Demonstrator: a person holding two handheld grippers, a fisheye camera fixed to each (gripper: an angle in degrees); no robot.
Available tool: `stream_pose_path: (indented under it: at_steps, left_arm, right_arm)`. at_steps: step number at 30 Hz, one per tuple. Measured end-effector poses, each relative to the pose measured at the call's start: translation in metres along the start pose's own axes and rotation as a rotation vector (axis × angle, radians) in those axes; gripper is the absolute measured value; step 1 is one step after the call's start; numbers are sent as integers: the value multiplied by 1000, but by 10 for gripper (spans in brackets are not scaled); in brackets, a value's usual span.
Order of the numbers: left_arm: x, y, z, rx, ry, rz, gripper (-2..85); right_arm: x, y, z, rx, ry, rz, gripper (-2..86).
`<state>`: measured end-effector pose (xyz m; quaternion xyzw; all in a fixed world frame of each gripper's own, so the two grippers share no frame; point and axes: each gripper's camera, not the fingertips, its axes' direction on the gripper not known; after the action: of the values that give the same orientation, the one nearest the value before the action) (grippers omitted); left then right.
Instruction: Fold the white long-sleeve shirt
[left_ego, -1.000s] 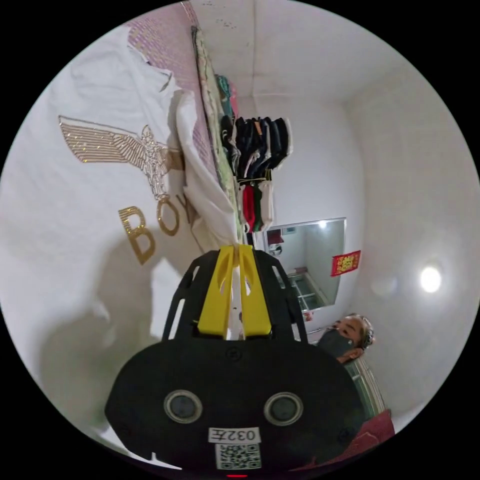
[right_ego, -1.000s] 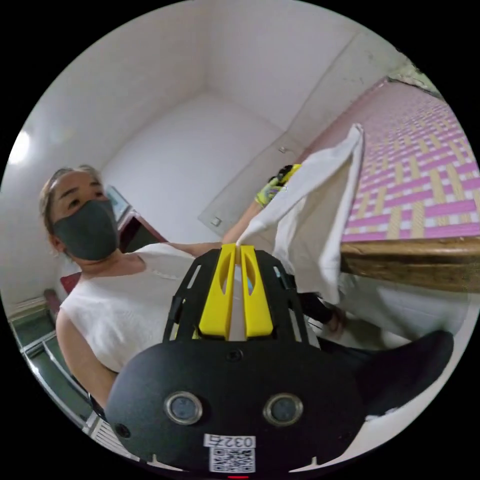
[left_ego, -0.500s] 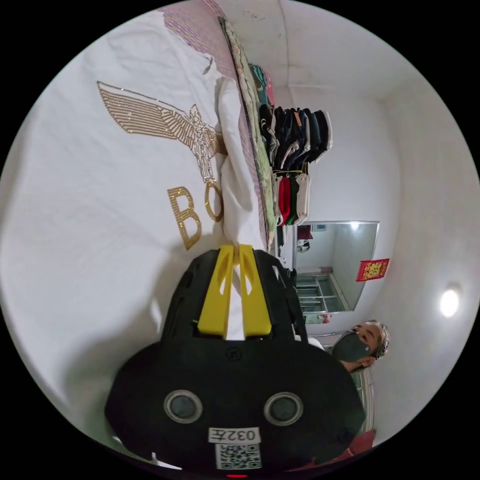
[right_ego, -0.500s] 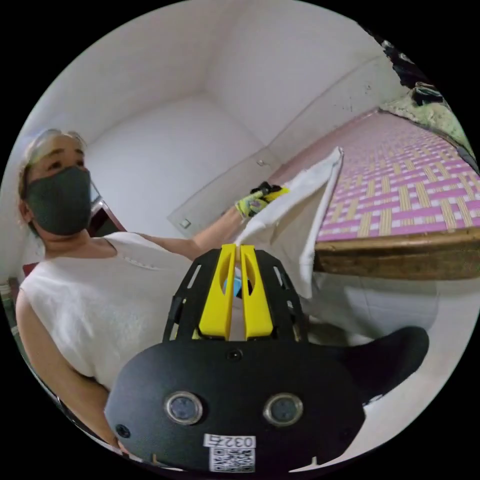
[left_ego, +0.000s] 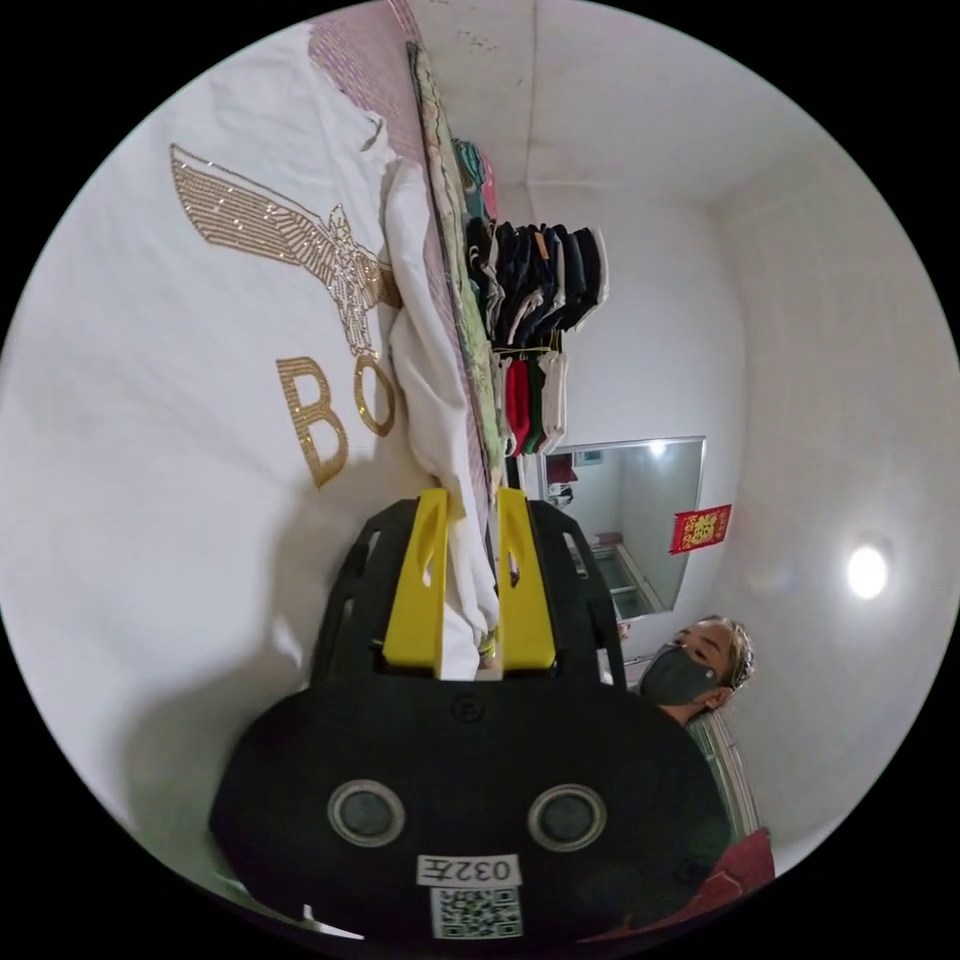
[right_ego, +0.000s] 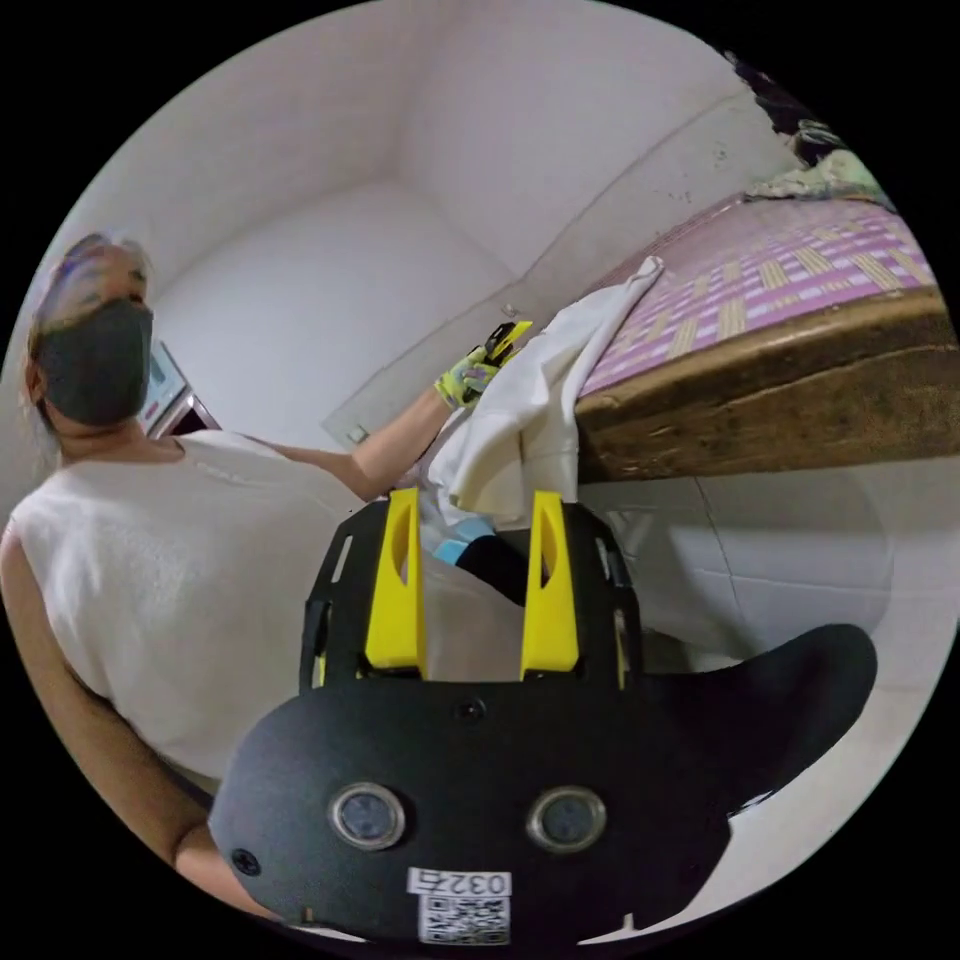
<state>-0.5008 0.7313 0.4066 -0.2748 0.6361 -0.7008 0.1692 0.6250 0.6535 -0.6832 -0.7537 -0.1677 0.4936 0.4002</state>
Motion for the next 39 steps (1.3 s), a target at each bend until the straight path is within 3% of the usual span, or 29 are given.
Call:
stream_pose_path:
  at_steps: [2, 8, 11, 14, 18, 21, 25, 32, 35, 37, 39]
  left_arm:
    - [-1, 6, 7, -6, 2, 4, 38]
    - [-15, 17, 29, 1, -25, -10, 7]
    - [-14, 23, 42, 1, -1, 19, -12]
    - [-19, 28, 59, -19, -60, 18, -15]
    - [-37, 43, 83, -62, -263, -46, -12]
    - [-25, 64, 84, 36, -356, 4, -13]
    - [23, 82, 108, 176, -489, 232, -9]
    - [1, 26, 231, 89, -458, 278, -9]
    - [-8, 1, 286, 64, -655, 260, -4]
    - [-24, -13, 323, 32, -890, 199, 1]
    - [-37, -14, 338, 40, -963, 157, -5]
  right_arm:
    - [-1, 2, 12, -50, 94, -6, 126]
    - [-2, -10, 31, -37, 98, 22, 14]
    - [-11, -14, 26, 31, -154, 37, 2]
    - [-2, -10, 38, 30, -268, 108, 9]
    - [28, 7, 77, -204, -225, 278, 50]
    - [29, 17, 51, -126, -161, 290, 63]
    - [31, 21, -1, 61, 22, 282, 101]
    - [39, -4, 34, -17, -2, 210, 131]
    - [45, -6, 49, -39, -29, 193, 133]
    - [50, -6, 59, -47, -64, 192, 132]
    - [50, -5, 65, -40, -87, 189, 123]
